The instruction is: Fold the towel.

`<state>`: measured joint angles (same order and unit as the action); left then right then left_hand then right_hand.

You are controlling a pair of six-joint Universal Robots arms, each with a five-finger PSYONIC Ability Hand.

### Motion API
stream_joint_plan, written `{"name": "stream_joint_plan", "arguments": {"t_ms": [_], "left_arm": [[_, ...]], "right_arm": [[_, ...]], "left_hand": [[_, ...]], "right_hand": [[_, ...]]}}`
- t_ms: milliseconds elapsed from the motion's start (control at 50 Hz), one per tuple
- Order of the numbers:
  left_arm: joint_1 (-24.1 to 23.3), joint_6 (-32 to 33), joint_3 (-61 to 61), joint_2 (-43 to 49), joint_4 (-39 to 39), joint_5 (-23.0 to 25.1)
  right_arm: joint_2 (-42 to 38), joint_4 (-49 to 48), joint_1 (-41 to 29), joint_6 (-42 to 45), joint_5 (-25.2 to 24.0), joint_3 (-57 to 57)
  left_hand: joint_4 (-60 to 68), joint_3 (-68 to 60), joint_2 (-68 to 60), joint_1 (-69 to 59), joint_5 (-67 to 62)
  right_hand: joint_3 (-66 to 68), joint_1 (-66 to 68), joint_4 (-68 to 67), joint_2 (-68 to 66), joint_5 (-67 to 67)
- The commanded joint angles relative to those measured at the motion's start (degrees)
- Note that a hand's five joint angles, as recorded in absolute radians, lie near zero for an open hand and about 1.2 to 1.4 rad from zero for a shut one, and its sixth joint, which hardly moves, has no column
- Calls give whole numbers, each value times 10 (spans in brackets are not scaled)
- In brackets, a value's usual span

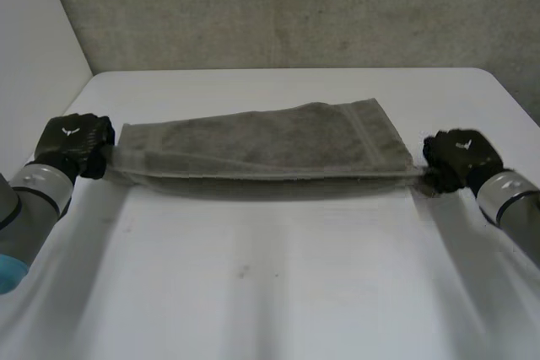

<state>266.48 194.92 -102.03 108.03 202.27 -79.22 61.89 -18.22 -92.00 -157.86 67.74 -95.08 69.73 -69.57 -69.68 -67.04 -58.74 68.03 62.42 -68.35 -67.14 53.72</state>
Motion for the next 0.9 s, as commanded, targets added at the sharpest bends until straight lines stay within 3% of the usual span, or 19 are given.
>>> {"name": "stream_joint_plan", "arguments": {"t_ms": [20, 160, 260, 400, 500, 560, 680, 900], "left_arm": [[-15, 5, -4, -32, -44, -2], [-19, 6, 4, -114, -186, -2], [-13, 10, -4, -185, -295, 0], [-10, 46, -36, -221, -336, -1], [-9, 63, -48, -214, -335, 0], [-8, 63, -47, -199, -324, 0], [-10, 64, 2, -68, -232, -8], [-25, 44, 154, 121, -173, -33]], "right_arm": [[107, 61, 3, -31, -6, 18], [205, 214, 9, 29, -12, 52], [270, 387, 49, 182, -11, 83], [294, 488, 51, 288, -10, 90], [278, 483, 47, 290, -9, 77], [227, 457, 46, 290, -8, 80], [88, 337, -2, 289, 5, 114], [-89, 159, -84, 272, 71, 233]], "left_hand": [[103, -104, -103, -130, -113], [103, -104, -103, -130, -113], [103, -104, -103, -130, -113], [103, -104, -103, -130, -113], [103, -104, -103, -130, -113], [103, -104, -103, -130, -113], [103, -104, -103, -130, -113], [103, -104, -103, -130, -113]], "right_hand": [[120, 176, -117, -129, 163], [120, 176, -117, -129, 163], [120, 176, -117, -129, 163], [120, 176, -117, -129, 163], [120, 176, -117, -129, 163], [120, 176, -117, -129, 163], [120, 176, -117, -129, 163], [120, 176, -117, -129, 163]]}}
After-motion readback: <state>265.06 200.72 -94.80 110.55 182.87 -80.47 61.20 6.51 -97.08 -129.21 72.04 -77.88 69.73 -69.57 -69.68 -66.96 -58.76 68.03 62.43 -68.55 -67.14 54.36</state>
